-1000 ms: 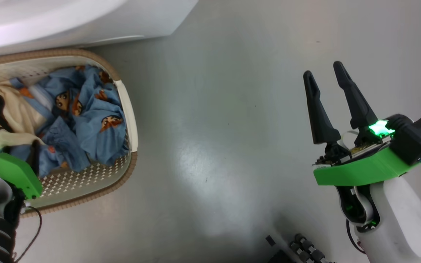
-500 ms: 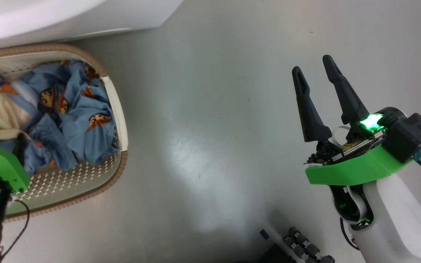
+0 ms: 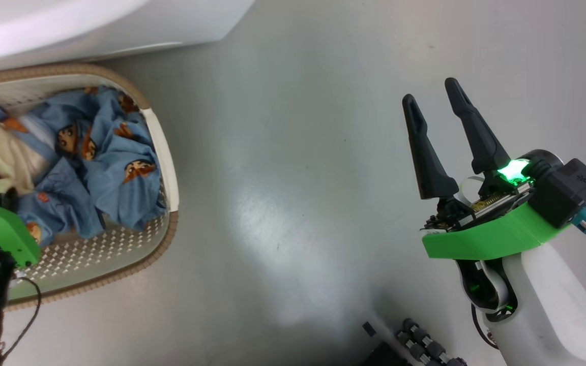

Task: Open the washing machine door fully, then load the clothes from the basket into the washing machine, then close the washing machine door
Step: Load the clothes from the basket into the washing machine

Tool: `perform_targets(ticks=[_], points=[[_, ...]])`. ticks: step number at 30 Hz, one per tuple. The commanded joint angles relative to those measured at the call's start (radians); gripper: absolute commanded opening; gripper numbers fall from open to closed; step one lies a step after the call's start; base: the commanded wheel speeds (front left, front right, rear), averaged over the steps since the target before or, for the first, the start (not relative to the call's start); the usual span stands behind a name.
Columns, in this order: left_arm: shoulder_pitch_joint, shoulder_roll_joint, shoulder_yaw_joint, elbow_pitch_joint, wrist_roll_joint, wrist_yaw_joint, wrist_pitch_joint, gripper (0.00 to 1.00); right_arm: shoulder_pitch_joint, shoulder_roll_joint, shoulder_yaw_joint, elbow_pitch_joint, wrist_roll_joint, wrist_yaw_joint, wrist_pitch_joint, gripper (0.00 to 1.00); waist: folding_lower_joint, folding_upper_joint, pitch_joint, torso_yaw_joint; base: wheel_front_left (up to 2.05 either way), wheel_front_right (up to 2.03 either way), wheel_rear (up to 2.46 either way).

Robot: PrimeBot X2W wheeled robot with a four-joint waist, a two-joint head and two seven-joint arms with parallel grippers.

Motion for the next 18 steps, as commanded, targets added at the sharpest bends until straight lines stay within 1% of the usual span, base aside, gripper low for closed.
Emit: perform_targets(ticks=[1, 7, 9, 13, 18], points=[[0.017, 0.033, 0.021, -0.001, -0.016, 0.005, -0.017, 0.0, 0.024, 0.001, 0.019, -0.016, -0.015, 0.007, -0.008, 1.0, 0.0, 0.0, -0.016, 0.012, 0.0, 0.0, 0.0], [0.046, -0.003, 0.032, -0.002, -0.052, 0.001, -0.105, 0.0, 0.024, -0.001, 0.015, -0.005, -0.009, 0.007, -0.008, 1.0, 0.0, 0.0, -0.077, 0.044, 0.0, 0.0, 0.0], [0.061, -0.013, 0.023, -0.009, -0.055, 0.0, -0.136, 0.0, 0.027, -0.003, 0.013, 0.0, -0.007, 0.007, -0.008, 1.0, 0.0, 0.0, -0.101, 0.054, 0.0, 0.0, 0.0], [0.097, -0.037, 0.008, -0.05, -0.088, 0.0, -0.182, 0.0, 0.036, -0.013, 0.009, 0.012, -0.001, 0.007, -0.008, 1.0, 0.0, 0.0, -0.152, 0.076, 0.0, 0.0, 0.0], [0.147, -0.049, -0.014, -0.096, -0.127, -0.001, -0.219, 0.0, 0.053, -0.023, 0.005, 0.024, 0.007, 0.007, -0.008, 1.0, 0.0, 0.0, -0.221, 0.095, 0.0, 0.0, 0.0]])
